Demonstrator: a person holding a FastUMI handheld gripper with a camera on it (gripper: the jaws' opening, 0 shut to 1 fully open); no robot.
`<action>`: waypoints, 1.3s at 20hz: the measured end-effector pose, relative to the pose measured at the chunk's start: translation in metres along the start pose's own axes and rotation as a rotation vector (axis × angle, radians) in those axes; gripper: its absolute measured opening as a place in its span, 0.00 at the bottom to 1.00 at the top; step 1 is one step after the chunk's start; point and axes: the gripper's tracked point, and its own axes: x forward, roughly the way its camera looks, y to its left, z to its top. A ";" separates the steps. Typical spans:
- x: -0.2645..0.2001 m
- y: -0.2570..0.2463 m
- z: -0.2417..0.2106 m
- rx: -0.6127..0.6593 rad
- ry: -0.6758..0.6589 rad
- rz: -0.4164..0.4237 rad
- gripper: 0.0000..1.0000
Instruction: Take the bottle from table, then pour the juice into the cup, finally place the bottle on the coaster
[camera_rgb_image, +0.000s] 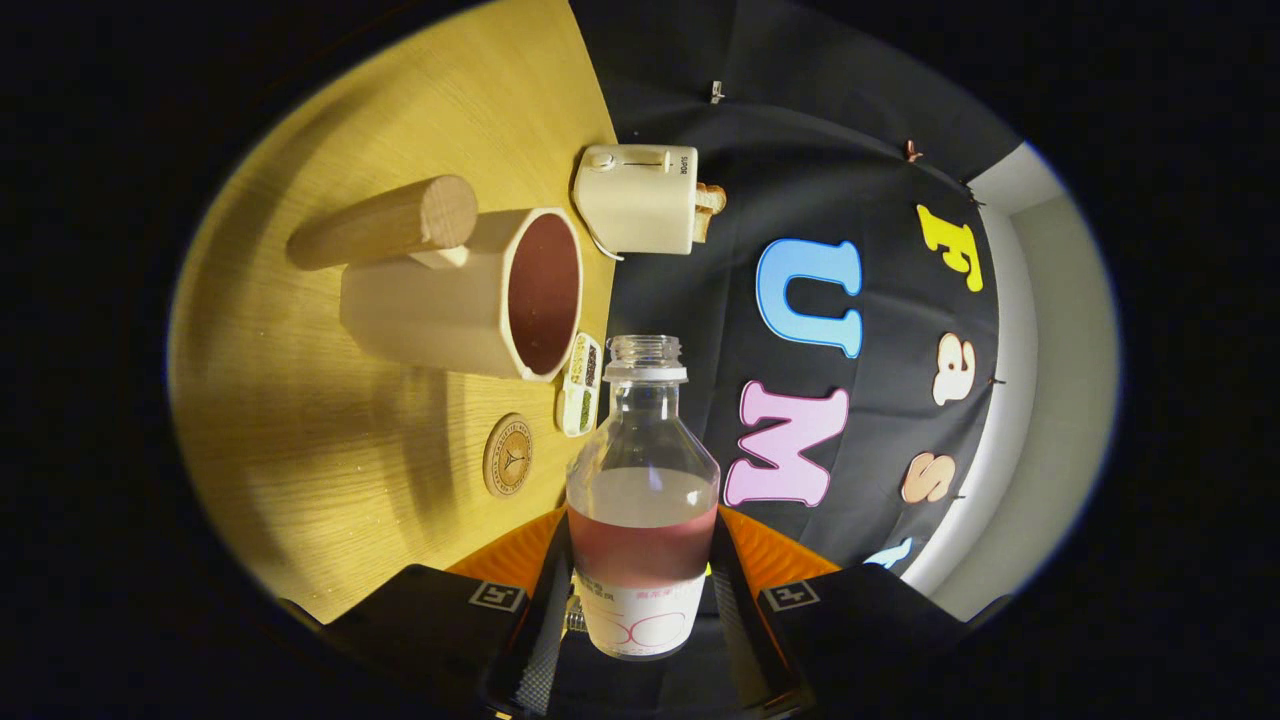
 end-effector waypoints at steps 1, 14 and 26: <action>0.001 0.001 -0.001 -0.017 0.001 -0.002 0.70; 0.008 0.004 0.003 -0.161 -0.053 -0.014 0.70; 0.014 0.000 0.006 -0.247 -0.097 -0.045 0.70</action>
